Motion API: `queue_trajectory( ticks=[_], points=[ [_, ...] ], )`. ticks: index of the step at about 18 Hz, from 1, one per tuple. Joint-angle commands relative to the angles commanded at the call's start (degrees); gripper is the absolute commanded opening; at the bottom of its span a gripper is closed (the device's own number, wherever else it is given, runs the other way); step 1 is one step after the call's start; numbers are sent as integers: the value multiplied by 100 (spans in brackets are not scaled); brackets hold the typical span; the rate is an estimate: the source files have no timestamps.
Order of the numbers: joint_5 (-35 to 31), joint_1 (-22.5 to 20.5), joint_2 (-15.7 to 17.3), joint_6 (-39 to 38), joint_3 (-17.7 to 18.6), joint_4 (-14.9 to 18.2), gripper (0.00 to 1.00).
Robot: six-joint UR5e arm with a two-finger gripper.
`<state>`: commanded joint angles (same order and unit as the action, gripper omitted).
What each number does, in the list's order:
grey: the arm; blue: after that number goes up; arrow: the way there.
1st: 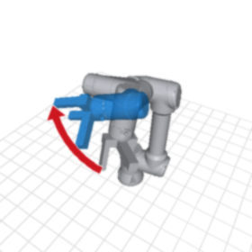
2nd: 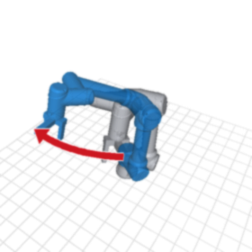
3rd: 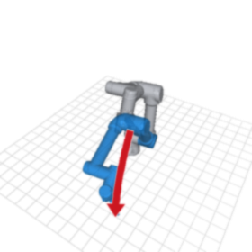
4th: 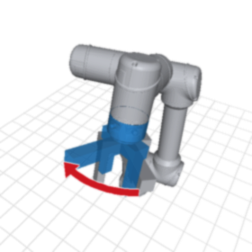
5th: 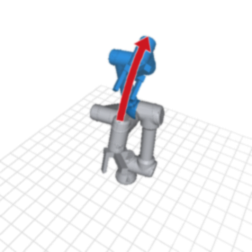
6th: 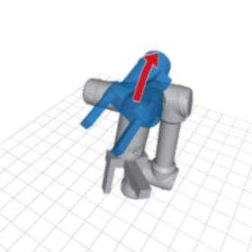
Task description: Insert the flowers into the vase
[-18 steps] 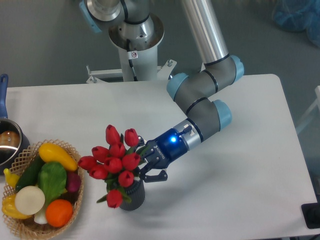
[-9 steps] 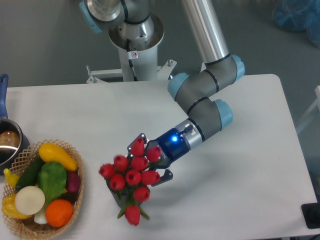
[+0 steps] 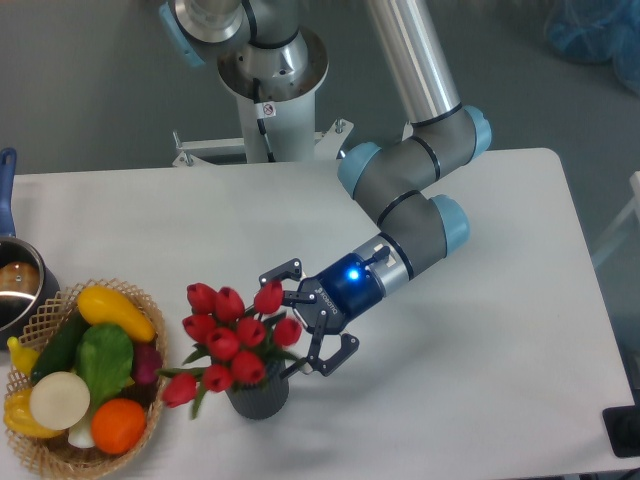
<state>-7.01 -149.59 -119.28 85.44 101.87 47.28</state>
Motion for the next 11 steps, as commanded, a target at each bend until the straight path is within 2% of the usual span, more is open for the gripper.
queue_trajectory(
  ticks=[4, 7, 11],
  points=[
    [-880, -246, 361, -597, 0, -9, 100],
    [-1100, -343, 458, -616, 9, 0, 100],
    [-1793, -475, 642, -607, -35, -9, 100]
  ],
)
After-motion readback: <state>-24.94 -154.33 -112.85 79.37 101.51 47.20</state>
